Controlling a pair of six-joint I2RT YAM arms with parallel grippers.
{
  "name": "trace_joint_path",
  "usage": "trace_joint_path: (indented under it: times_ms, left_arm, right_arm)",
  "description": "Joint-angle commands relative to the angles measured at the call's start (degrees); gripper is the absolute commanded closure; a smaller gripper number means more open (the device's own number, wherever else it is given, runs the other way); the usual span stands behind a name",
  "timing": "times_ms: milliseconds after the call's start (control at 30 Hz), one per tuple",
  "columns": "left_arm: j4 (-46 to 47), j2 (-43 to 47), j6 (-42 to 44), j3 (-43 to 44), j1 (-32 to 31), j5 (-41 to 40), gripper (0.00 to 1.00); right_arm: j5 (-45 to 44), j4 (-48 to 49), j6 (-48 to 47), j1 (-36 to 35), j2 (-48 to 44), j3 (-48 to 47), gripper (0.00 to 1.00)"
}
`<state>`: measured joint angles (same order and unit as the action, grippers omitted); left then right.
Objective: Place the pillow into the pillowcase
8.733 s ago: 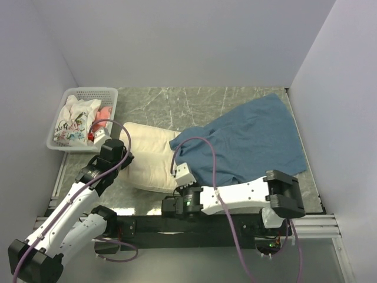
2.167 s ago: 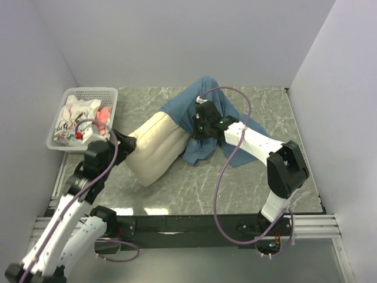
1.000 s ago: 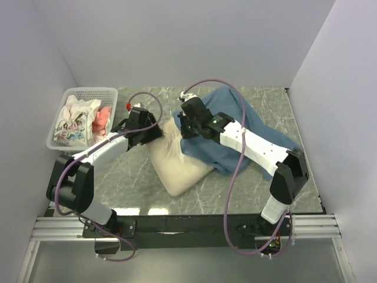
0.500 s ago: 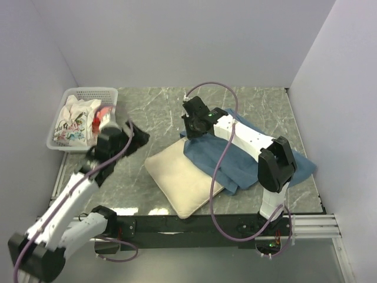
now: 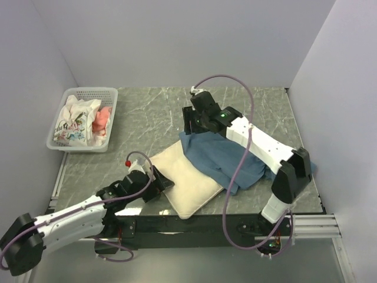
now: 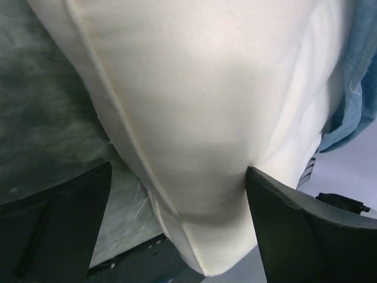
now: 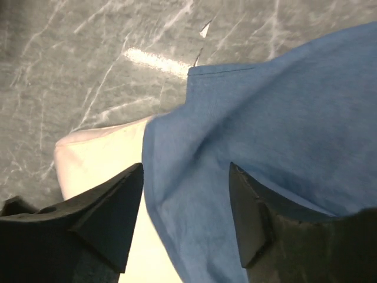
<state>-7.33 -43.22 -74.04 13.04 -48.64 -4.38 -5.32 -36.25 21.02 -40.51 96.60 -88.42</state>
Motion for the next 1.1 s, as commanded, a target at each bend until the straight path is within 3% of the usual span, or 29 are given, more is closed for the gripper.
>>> trace_joint_path:
  times_ms: [0,67,167,200,267,333,433,700,833,1067]
  left_arm:
    - [22.22,-6.07,-5.06,-3.63,-1.1,-2.45,0.01]
    - [25.25,-10.99,-4.45,-2.59,-0.93,-3.87,0.01]
    - [23.08,-14.17,-1.29,2.23,0.74,-7.21,0.46]
    - [22.2,-14.0,-0.67,3.04,3.61,-7.31,0.79]
    - [20.26,-11.28,0.74,4.18,7.93,-4.68,0.99]
    - [19.47,-8.21,3.01,4.8,12.67,-1.87,0.99]
    - [13.32,-6.35,6.0,9.01,14.45,-2.12,0.99]
    - [7.69,-7.31,8.3,14.91,14.72,-2.3,0.99]
    - [5.85,-6.97,8.82,16.31,14.8,-2.39,0.99]
    - [4.17,-5.91,9.26,17.11,14.89,-2.74,0.99]
  right_arm:
    - [-6.61,0.3,0.34,-2.54,-8.87,2.45,0.26]
    - [-10.13,0.3,1.74,-3.52,-13.6,6.84,0.24]
    - [-12.16,2.32,3.32,-5.36,-21.59,16.33,0.23]
    - [-12.69,2.58,3.77,-5.72,-23.71,18.88,0.23]
    - [-11.65,4.07,4.91,-6.59,-29.76,26.78,0.23]
    - [-10.85,5.92,5.0,-9.48,-33.12,33.19,0.23]
    - [-13.39,5.49,6.49,-13.26,-35.16,37.69,0.23]
    - [-15.59,9.0,5.97,-18.28,-29.28,38.94,0.24]
    - [-21.21,7.51,5.27,-16.8,-26.38,37.97,0.24]
    - [-21.22,8.13,2.98,-10.56,-23.56,37.97,0.27]
